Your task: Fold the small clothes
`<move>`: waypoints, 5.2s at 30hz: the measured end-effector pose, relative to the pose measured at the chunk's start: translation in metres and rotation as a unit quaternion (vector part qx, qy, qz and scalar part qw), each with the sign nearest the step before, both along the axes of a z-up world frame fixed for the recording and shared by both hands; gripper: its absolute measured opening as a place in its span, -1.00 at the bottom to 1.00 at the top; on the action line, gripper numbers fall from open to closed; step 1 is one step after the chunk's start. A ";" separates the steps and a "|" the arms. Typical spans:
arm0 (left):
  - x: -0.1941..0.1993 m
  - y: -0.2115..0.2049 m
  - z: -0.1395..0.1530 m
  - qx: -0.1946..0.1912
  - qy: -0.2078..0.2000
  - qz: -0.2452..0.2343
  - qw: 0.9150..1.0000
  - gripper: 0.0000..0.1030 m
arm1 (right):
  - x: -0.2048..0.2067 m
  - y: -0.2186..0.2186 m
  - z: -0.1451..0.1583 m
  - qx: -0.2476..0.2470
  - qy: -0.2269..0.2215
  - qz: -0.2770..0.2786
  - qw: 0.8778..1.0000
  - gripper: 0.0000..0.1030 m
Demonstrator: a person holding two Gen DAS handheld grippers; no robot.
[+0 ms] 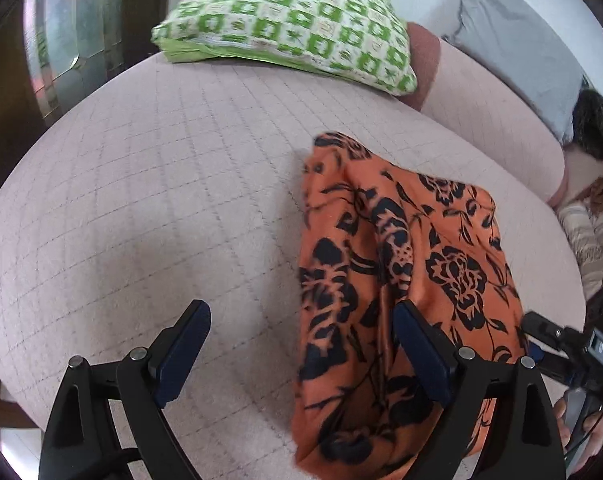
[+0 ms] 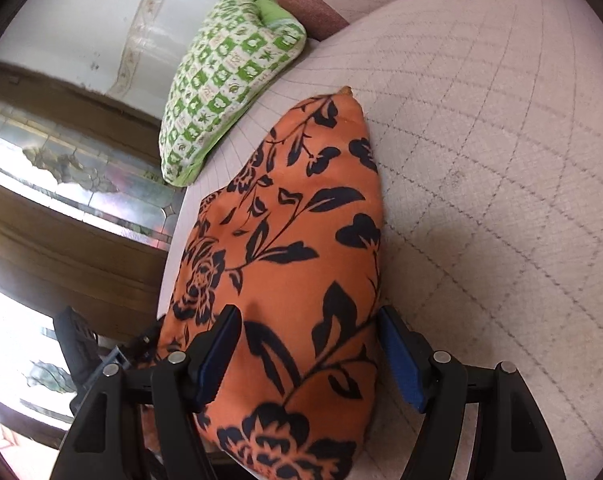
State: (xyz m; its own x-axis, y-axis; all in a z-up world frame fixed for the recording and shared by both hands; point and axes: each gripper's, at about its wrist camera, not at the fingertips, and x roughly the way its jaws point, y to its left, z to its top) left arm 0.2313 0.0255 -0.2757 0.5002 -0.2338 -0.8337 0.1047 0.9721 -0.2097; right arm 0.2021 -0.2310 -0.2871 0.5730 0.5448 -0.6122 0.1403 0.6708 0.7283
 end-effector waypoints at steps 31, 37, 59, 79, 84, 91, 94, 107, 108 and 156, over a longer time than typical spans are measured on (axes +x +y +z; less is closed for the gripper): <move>-0.015 -0.034 0.026 0.065 -0.079 -0.038 0.994 0.80 | 0.019 0.009 -0.014 0.028 0.009 0.011 1.000 0.49; -0.017 -0.047 0.028 0.039 -0.079 -0.061 0.994 0.80 | 0.018 0.009 -0.014 0.025 0.007 0.014 1.000 0.50; -0.007 -0.065 0.002 0.088 -0.032 -0.081 0.992 0.81 | 0.017 0.010 -0.015 0.028 0.005 0.014 0.999 0.50; 0.007 -0.044 -0.029 0.035 0.035 -0.054 0.997 1.00 | 0.017 0.010 -0.015 0.028 0.003 0.013 1.000 0.50; 0.010 -0.044 -0.028 0.033 0.030 -0.056 0.997 1.00 | 0.017 0.010 -0.015 0.026 0.002 0.014 1.000 0.50; 0.004 -0.046 -0.030 0.038 0.021 -0.060 0.997 1.00 | 0.018 0.010 -0.015 0.025 0.000 0.019 1.000 0.50; 0.004 -0.046 -0.030 0.039 0.021 -0.060 0.997 1.00 | 0.018 0.008 -0.015 0.024 -0.002 0.024 0.999 0.50; 0.010 -0.045 -0.017 0.044 0.019 -0.053 0.997 1.00 | 0.018 0.008 -0.015 0.027 -0.003 0.028 0.999 0.49; 0.006 -0.043 -0.007 0.047 -0.001 -0.049 0.998 1.00 | 0.018 0.006 -0.014 0.029 0.000 0.027 0.999 0.49; 0.012 -0.035 -0.018 -0.051 0.038 -0.103 0.993 0.65 | 0.050 0.013 -0.018 0.045 -0.014 0.041 0.998 0.05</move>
State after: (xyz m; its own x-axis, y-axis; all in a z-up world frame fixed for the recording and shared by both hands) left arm 0.2433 -0.0095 -0.2935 0.3697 -0.4098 -0.8339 0.2791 0.9050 -0.3210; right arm 0.2524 -0.2184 -0.3055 0.5397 0.6427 -0.5438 0.0661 0.6116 0.7884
